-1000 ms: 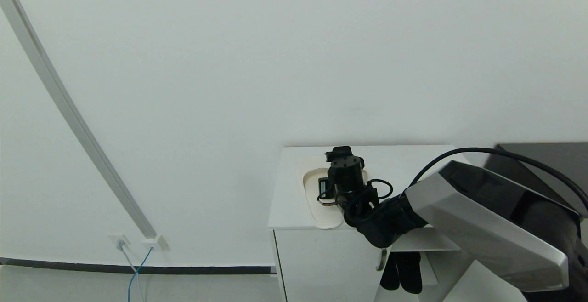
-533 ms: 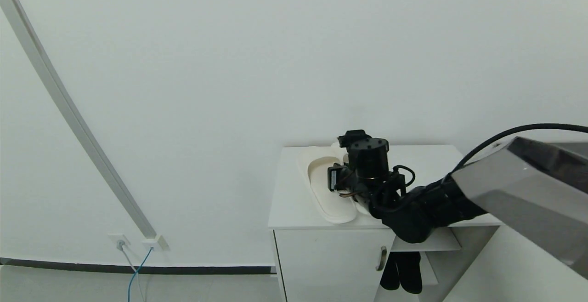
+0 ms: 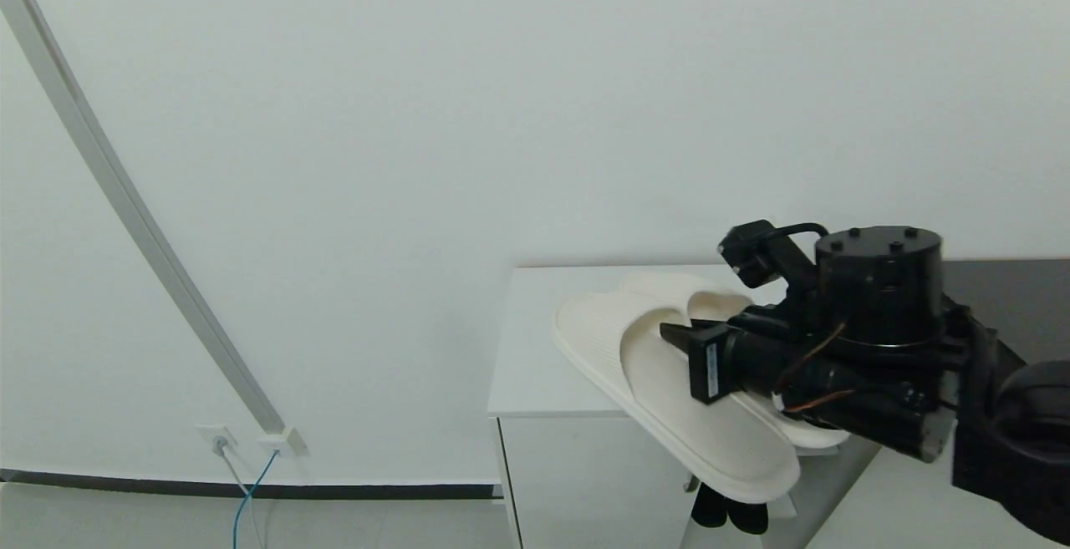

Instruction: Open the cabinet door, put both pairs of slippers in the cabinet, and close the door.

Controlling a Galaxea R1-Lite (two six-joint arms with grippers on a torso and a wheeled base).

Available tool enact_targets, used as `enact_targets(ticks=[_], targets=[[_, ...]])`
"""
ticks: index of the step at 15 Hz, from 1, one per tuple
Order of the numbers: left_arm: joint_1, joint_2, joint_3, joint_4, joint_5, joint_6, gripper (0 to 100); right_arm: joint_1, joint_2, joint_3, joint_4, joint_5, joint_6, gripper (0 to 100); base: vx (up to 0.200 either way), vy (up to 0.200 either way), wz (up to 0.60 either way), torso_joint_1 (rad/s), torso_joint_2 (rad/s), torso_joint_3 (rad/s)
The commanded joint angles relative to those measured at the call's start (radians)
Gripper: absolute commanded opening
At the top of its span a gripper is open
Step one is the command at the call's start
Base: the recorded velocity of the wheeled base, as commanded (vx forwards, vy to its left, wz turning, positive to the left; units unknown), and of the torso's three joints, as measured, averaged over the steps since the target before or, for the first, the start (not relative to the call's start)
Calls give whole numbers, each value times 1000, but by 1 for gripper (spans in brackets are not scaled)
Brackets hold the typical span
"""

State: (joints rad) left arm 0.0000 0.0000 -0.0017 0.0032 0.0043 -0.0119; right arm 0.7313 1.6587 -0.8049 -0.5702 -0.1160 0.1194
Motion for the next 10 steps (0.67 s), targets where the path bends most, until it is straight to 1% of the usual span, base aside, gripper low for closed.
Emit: enact_targets(ticks=[1,3,8,10], targets=[[0,2,0,0,0,0,0,11,-126,73,0,9,-47,0,0,0,0,0,0,0],[0,2,0,0,0,1,0,11,-125,82,-25,12,-78,0,0,0,0,0,0,0],[0,2,0,0,0,1,0,11,-100,90,-53,13,-78,0,0,0,0,0,0,0],[0,2,0,0,0,-2,0,11,-99,90,-53,12,-78,0,-200,0,0,2,5,2]])
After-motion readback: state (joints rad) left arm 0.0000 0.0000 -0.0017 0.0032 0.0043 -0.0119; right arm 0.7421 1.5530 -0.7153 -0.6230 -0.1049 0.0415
